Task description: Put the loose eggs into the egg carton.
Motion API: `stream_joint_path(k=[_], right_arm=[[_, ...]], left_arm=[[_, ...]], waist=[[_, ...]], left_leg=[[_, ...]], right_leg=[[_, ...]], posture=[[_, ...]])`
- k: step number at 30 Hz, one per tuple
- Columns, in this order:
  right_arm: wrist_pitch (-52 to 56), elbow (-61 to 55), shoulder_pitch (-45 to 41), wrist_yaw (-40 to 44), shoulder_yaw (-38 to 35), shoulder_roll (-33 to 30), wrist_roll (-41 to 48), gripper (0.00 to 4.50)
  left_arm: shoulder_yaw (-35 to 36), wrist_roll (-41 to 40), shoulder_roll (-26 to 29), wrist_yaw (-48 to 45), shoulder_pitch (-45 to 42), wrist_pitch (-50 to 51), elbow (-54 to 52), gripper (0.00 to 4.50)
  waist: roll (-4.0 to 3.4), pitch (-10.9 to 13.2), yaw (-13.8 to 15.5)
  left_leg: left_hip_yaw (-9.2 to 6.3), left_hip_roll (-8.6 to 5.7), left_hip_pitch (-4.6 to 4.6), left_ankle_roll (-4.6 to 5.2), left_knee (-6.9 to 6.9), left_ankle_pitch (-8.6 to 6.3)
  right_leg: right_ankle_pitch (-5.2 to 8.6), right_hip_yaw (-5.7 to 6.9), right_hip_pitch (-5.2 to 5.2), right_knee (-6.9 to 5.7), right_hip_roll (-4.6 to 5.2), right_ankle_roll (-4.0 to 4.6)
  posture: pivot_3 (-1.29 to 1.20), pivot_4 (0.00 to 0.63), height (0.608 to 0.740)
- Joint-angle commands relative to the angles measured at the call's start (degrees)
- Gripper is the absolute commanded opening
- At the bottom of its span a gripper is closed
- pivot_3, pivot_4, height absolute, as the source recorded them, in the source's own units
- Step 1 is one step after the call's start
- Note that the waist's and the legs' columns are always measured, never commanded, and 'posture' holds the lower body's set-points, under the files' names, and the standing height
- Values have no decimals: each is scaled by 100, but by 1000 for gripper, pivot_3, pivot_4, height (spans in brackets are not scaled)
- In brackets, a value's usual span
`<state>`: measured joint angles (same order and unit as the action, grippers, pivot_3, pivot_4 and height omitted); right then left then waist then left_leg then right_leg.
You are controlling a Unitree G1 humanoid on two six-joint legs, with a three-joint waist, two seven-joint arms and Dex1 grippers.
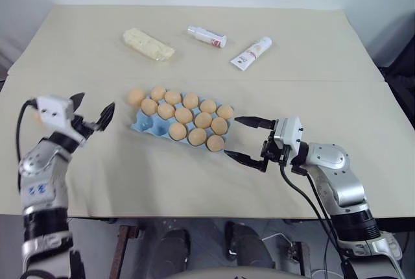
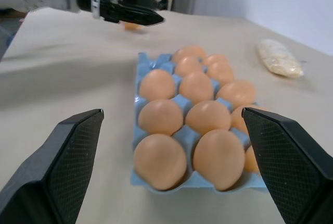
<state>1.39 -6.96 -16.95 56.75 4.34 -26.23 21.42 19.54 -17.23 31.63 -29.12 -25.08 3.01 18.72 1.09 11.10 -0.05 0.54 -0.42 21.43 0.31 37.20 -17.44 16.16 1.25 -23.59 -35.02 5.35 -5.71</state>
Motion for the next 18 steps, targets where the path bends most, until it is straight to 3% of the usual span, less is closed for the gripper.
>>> stream_joint_path(k=[1, 8, 15, 18], right_arm=[[-62, -227, 47, -178, -82, 25, -30, 4500], [-88, -418, 200, -439, -128, 30, -100, 4500], [-113, -472, 287, -510, -187, -45, -78, 4500], [-145, -449, 291, -519, -188, -44, -74, 4500]], left_arm=[[-307, 323, -42, 73, -855, -89, 1129, 4487], [-630, 656, -214, 62, -2021, -599, 3060, 4487], [-792, 882, -265, 70, -2474, -844, 4007, 4487], [-810, 935, -260, 26, -2574, -852, 4203, 3891]], waist=[[1, 0, -1], [6, 0, -11], [8, -1, 0], [8, -1, -1]], left_leg=[[4, -1, 1, -2, 1, 2], [31, -2, 5, -11, 6, 7], [40, -4, 13, -7, 14, 5], [40, -4, 13, -6, 18, 5]], right_leg=[[-1, 6, 0, -3, -2, -3], [-7, 5, -6, -12, -9, -13], [-12, 7, -8, -8, -7, -23], [-12, 8, -9, -11, -7, -23]], posture=[[0, 150, 740], [0, 150, 740], [0, 150, 740], [0, 150, 740]])
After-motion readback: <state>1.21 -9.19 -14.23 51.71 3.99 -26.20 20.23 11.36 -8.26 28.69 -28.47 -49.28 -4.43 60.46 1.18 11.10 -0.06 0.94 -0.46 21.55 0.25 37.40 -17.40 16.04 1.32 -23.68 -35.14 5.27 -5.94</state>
